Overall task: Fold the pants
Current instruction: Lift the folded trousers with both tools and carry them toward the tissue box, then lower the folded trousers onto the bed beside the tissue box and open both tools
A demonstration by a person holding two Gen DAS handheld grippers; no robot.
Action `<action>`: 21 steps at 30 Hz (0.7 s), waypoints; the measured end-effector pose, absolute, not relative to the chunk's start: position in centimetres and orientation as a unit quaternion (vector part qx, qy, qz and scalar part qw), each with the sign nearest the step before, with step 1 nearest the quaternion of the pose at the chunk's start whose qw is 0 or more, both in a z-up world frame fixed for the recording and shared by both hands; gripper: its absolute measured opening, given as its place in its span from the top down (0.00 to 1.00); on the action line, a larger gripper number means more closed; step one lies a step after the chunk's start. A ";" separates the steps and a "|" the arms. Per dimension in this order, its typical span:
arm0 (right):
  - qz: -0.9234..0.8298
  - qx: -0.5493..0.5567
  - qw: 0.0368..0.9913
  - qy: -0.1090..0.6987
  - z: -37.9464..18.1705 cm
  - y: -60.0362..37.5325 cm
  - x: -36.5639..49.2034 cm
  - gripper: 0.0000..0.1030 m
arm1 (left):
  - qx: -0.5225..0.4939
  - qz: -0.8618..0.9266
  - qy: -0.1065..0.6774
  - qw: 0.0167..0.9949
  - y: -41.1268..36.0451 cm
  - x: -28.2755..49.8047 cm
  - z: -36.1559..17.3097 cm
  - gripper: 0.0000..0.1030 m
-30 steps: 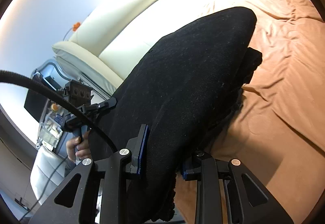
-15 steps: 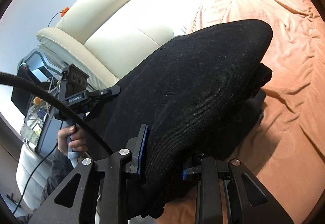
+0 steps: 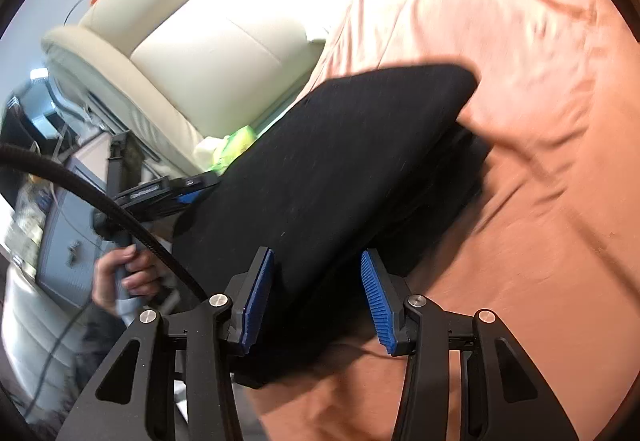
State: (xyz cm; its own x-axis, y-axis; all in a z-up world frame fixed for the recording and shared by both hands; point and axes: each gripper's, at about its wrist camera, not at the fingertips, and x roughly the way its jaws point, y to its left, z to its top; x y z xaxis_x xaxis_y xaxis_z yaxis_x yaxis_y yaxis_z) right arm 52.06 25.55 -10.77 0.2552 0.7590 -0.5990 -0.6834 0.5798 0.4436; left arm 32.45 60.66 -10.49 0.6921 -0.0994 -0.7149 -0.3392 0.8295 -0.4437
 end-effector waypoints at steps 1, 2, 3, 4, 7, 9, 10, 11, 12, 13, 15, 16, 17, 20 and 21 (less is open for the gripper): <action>0.446 0.031 0.801 0.397 -10.2 24.9 51.9 0.58 | -0.286 0.071 0.379 0.877 60.4 31.9 -10.2 0.47; 0.439 0.022 0.811 0.387 -9.5 24.5 51.8 0.58 | -0.290 0.071 0.371 0.879 60.2 31.7 -10.0 0.47; 0.437 0.018 0.815 0.379 -8.9 24.1 51.8 0.58 | -0.292 0.073 0.365 0.881 59.8 31.4 -9.6 0.47; 0.437 0.014 0.816 0.377 -8.4 24.2 51.9 0.58 | -0.292 0.079 0.360 0.882 59.5 31.0 -9.3 0.47; 0.431 -0.016 0.824 0.367 -7.3 25.2 51.6 0.58 | -0.290 0.088 0.344 0.889 58.2 30.2 -8.4 0.47; 0.437 -0.036 0.823 0.361 -6.7 26.2 51.2 0.58 | -0.281 0.095 0.337 0.893 57.2 29.8 -7.9 0.46; 0.437 -0.044 0.824 0.358 -6.5 26.5 51.2 0.58 | -0.277 0.101 0.334 0.895 56.7 29.6 -7.7 0.45; 0.436 -0.052 0.827 0.352 -6.3 26.5 51.3 0.58 | -0.275 0.102 0.333 0.896 56.2 29.8 -7.6 0.44; 0.437 -0.057 0.828 0.346 -6.2 26.8 51.5 0.58 | -0.273 0.101 0.334 0.897 55.8 29.8 -7.6 0.44; 0.438 -0.058 0.829 0.343 -6.0 27.2 51.6 0.58 | -0.269 0.104 0.337 0.896 55.4 30.0 -7.7 0.44; 0.441 -0.062 0.828 0.340 -5.7 28.0 51.9 0.58 | -0.263 0.105 0.341 0.896 54.7 30.7 -8.0 0.44; 0.441 -0.068 0.829 0.338 -5.6 28.6 52.1 0.58 | -0.260 0.107 0.343 0.896 54.5 31.0 -8.2 0.44; 0.442 -0.076 0.828 0.336 -5.6 29.2 52.2 0.58 | -0.253 0.115 0.346 0.896 54.2 31.2 -8.4 0.44; 0.443 -0.095 0.828 0.330 -6.4 30.7 53.1 0.58 | -0.238 0.120 0.356 0.896 53.4 32.0 -9.2 0.44; 0.441 -0.104 0.829 0.329 -6.7 31.3 53.4 0.58 | -0.235 0.122 0.359 0.895 53.1 32.1 -9.5 0.44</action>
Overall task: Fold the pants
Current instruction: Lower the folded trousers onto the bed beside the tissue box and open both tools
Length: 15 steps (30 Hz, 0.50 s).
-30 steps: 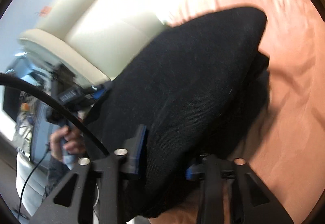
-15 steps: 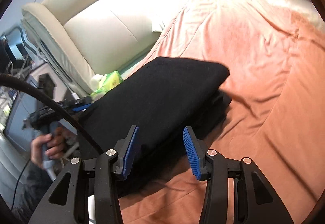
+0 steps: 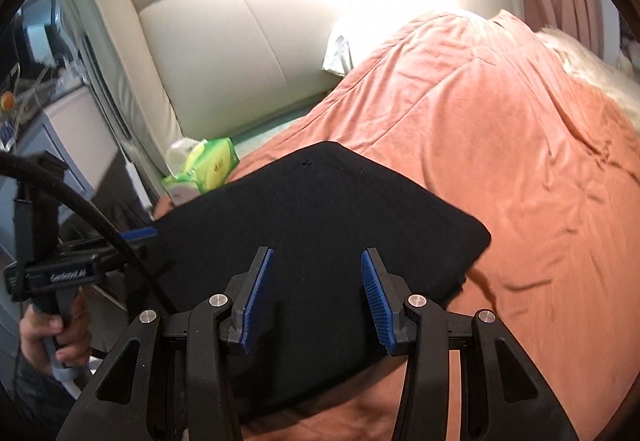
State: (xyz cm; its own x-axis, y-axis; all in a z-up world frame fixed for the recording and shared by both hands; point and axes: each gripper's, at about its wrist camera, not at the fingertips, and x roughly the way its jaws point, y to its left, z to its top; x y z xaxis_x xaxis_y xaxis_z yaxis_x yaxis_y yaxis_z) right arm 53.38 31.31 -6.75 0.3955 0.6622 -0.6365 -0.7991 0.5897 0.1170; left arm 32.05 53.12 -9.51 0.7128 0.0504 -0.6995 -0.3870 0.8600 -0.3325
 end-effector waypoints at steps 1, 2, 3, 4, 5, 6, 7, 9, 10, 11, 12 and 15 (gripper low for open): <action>0.441 -0.110 0.828 0.329 -7.2 31.7 53.7 0.57 | -0.230 0.127 0.362 0.894 52.9 32.3 -9.9 0.44; 0.440 -0.115 0.827 0.330 -7.6 32.0 53.9 0.54 | -0.226 0.130 0.365 0.894 52.8 32.4 -10.3 0.44; 0.434 -0.123 0.828 0.332 -8.3 32.3 54.1 0.51 | -0.221 0.133 0.368 0.893 52.7 32.6 -10.7 0.44; 0.431 -0.129 0.828 0.334 -9.0 32.5 54.4 0.48 | -0.216 0.134 0.369 0.894 52.4 32.5 -10.9 0.44; 0.431 -0.141 0.826 0.335 -9.9 32.6 54.4 0.48 | -0.211 0.135 0.369 0.895 52.3 32.6 -11.1 0.44; 0.431 -0.152 0.825 0.334 -10.5 32.8 54.3 0.48 | -0.203 0.136 0.372 0.896 52.0 32.6 -11.4 0.44; 0.428 -0.164 0.825 0.331 -11.3 32.9 54.0 0.47 | -0.197 0.138 0.375 0.895 51.6 32.6 -11.6 0.44; 0.426 -0.171 0.826 0.327 -12.0 32.7 53.5 0.47 | -0.184 0.142 0.381 0.895 51.0 32.4 -11.9 0.44; 0.427 -0.165 0.826 0.328 -12.2 32.5 53.4 0.46 | -0.182 0.144 0.382 0.895 50.7 32.3 -11.9 0.44; 0.430 -0.154 0.825 0.333 -12.3 32.2 53.4 0.46 | -0.182 0.144 0.383 0.894 50.5 32.1 -11.9 0.44; 0.431 -0.148 0.824 0.336 -12.4 32.1 53.4 0.46 | -0.184 0.142 0.385 0.893 50.3 32.0 -12.0 0.44; 0.429 -0.153 0.824 0.337 -12.7 31.7 52.7 0.46 | -0.184 0.141 0.392 0.890 49.4 31.6 -12.0 0.42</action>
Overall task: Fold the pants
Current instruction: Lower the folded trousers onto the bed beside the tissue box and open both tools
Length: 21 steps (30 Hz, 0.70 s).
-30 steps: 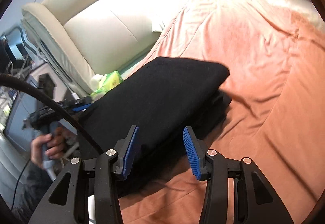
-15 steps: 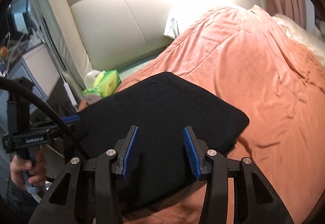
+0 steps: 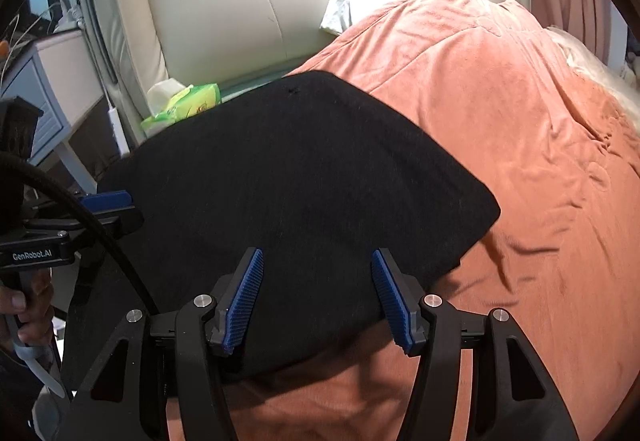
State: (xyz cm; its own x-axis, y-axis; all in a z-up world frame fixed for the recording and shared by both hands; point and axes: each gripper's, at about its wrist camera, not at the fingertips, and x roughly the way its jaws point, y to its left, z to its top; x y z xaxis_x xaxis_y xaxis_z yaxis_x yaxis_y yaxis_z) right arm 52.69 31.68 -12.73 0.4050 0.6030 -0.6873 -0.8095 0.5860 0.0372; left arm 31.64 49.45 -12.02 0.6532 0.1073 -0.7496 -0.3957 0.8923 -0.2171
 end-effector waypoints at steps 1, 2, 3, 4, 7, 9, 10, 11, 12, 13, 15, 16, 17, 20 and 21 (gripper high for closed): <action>0.427 -0.157 0.824 0.338 -12.8 31.6 52.3 0.46 | -0.181 0.142 0.394 0.890 49.0 31.5 -12.0 0.41; 0.426 -0.161 0.823 0.338 -12.8 31.5 52.0 0.46 | -0.176 0.145 0.396 0.889 48.5 31.4 -12.0 0.40; 0.427 -0.165 0.822 0.339 -12.8 31.4 51.6 0.46 | -0.174 0.146 0.397 0.889 48.0 31.2 -12.0 0.39; 0.427 -0.169 0.821 0.340 -12.9 31.3 51.2 0.46 | -0.174 0.145 0.398 0.889 47.6 31.2 -11.9 0.37; 0.430 -0.184 0.814 0.344 -13.1 30.8 50.0 0.46 | -0.175 0.132 0.404 0.888 46.0 30.9 -11.8 0.36; 0.435 -0.187 0.806 0.355 -13.1 30.2 49.4 0.46 | -0.169 0.129 0.409 0.887 44.9 30.6 -11.8 0.35; 0.438 -0.180 0.800 0.367 -13.1 29.8 49.4 0.46 | -0.163 0.130 0.412 0.887 44.3 30.5 -11.8 0.35; 0.440 -0.174 0.796 0.378 -13.0 29.4 49.4 0.46 | -0.161 0.128 0.414 0.887 43.8 30.3 -11.7 0.35; 0.438 -0.174 0.796 0.380 -12.6 29.0 49.2 0.46 | -0.162 0.124 0.415 0.887 43.2 30.1 -11.6 0.35; 0.436 -0.178 0.797 0.378 -12.4 28.6 48.9 0.46 | -0.161 0.121 0.415 0.887 42.7 29.8 -11.4 0.35; 0.433 -0.188 0.798 0.375 -11.6 27.8 48.2 0.46 | -0.162 0.116 0.416 0.887 41.8 29.2 -10.9 0.35; 0.433 -0.190 0.797 0.376 -11.3 27.4 48.1 0.46 | -0.166 0.114 0.416 0.887 41.6 29.0 -10.7 0.35; 0.432 -0.191 0.797 0.376 -11.0 27.0 47.8 0.46 | -0.171 0.111 0.416 0.886 41.4 28.8 -10.6 0.35; 0.424 -0.181 0.805 0.373 -9.5 25.1 47.1 0.38 | -0.165 0.108 0.417 0.887 40.1 28.1 -9.4 0.35; 0.422 -0.170 0.810 0.371 -8.8 24.2 46.9 0.35 | -0.163 0.108 0.418 0.887 39.6 28.0 -9.2 0.35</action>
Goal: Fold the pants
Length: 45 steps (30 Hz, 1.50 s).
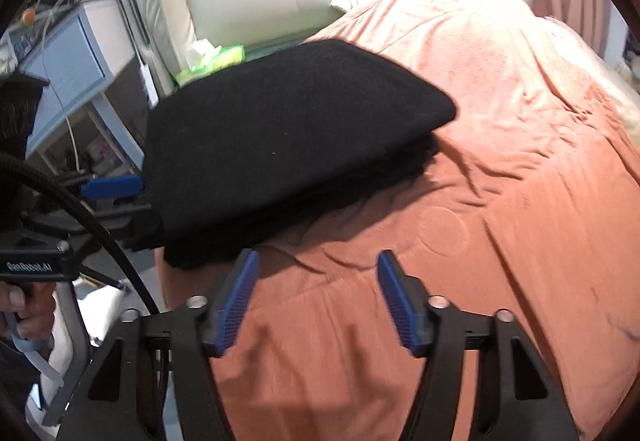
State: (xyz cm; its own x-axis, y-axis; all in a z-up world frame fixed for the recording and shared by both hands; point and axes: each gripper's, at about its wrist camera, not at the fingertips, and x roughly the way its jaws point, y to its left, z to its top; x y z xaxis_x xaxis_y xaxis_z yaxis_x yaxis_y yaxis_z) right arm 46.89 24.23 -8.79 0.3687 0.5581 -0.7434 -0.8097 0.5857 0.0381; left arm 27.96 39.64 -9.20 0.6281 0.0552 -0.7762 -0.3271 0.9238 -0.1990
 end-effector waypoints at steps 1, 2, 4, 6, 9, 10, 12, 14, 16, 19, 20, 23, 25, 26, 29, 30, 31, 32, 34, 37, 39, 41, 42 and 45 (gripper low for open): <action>0.420 -0.162 0.813 0.370 -8.3 23.6 46.7 0.27 | -0.162 0.107 0.418 0.887 39.1 27.8 -8.8 0.33; 0.418 -0.152 0.816 0.370 -7.7 22.7 46.6 0.21 | -0.162 0.105 0.419 0.887 38.7 27.6 -8.5 0.31; 0.412 -0.143 0.818 0.375 -6.9 21.4 46.1 0.17 | -0.161 0.104 0.418 0.888 37.6 27.1 -7.7 0.26; 0.403 -0.142 0.824 0.373 -6.1 19.9 45.6 0.16 | -0.159 0.106 0.415 0.889 36.7 26.8 -7.2 0.20; 0.395 -0.129 0.832 0.368 -4.9 17.4 44.3 0.12 | -0.152 0.107 0.415 0.891 35.0 26.2 -6.2 0.17; 0.393 -0.125 0.835 0.365 -4.4 16.5 43.8 0.11 | -0.149 0.108 0.415 0.891 34.4 25.8 -5.9 0.15; 0.386 -0.127 0.840 0.360 -3.6 15.1 42.7 0.09 | -0.146 0.111 0.412 0.892 33.5 25.5 -5.4 0.10; 0.381 -0.131 0.842 0.358 -3.1 13.9 41.7 0.00 | -0.142 0.113 0.406 0.896 32.5 24.9 -4.7 0.04; 0.377 -0.128 0.847 0.354 -2.3 12.1 40.3 0.00 | -0.137 0.112 0.399 0.900 31.4 24.4 -4.0 0.02; 0.368 -0.120 0.853 0.350 -1.4 9.9 38.9 0.00 | -0.129 0.110 0.397 0.902 29.7 23.8 -3.1 0.02; 0.365 -0.121 0.855 0.347 -1.0 9.2 38.2 0.00 | -0.127 0.109 0.395 0.903 29.1 23.6 -2.7 0.02; 0.363 -0.113 0.858 0.344 -0.2 7.2 36.6 0.00 | -0.121 0.101 0.387 0.908 27.4 22.8 -1.8 0.02; 0.359 -0.105 0.864 0.338 0.5 5.6 35.2 0.00 | -0.117 0.095 0.382 0.912 26.3 22.4 -1.2 0.01; 0.356 -0.104 0.866 0.335 0.7 4.9 34.7 0.00 | -0.114 0.092 0.380 0.913 25.6 22.2 -1.0 0.01; 0.344 -0.095 0.873 0.332 1.5 2.2 32.7 0.00 | -0.105 0.081 0.376 0.917 23.8 21.5 -0.3 0.01; 0.340 -0.092 0.876 0.330 1.7 1.3 32.1 0.00 | -0.104 0.077 0.373 0.919 23.2 21.2 0.0 0.01; 0.333 -0.091 0.879 0.329 1.9 0.6 31.5 0.00 | -0.102 0.074 0.371 0.920 22.5 20.8 0.3 0.01; 0.325 -0.092 0.883 0.326 2.1 -0.1 30.8 0.00 | -0.100 0.071 0.368 0.922 21.9 20.5 0.5 0.01; 0.314 -0.093 0.888 0.322 2.7 -1.3 29.2 0.00 | -0.098 0.063 0.363 0.925 20.6 19.8 1.0 0.01; 0.300 -0.082 0.897 0.315 3.7 -3.3 26.6 0.00 | -0.093 0.056 0.358 0.927 18.9 18.7 1.6 0.01; 0.290 -0.076 0.902 0.310 4.4 -4.5 24.6 0.00 | -0.087 0.050 0.355 0.930 17.9 18.0 2.0 0.01; 0.280 -0.080 0.907 0.304 4.8 -5.4 22.9 0.00 | -0.083 0.044 0.349 0.932 16.9 17.1 2.4 0.01; 0.274 -0.082 0.910 0.300 5.0 -6.0 21.8 0.00 | -0.082 0.041 0.345 0.934 16.5 16.6 2.6 0.01; 0.270 -0.074 0.913 0.297 5.3 -7.4 19.5 0.00 | -0.071 0.034 0.336 0.939 14.8 15.1 3.2 0.01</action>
State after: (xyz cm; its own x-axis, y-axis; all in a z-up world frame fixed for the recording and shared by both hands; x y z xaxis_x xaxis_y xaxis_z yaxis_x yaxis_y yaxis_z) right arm 19.50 -7.43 5.32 0.6776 0.4490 -0.5824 -0.5364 0.8435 0.0262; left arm 15.10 14.83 3.21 0.7716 0.0168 -0.6358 -0.1117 0.9877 -0.1094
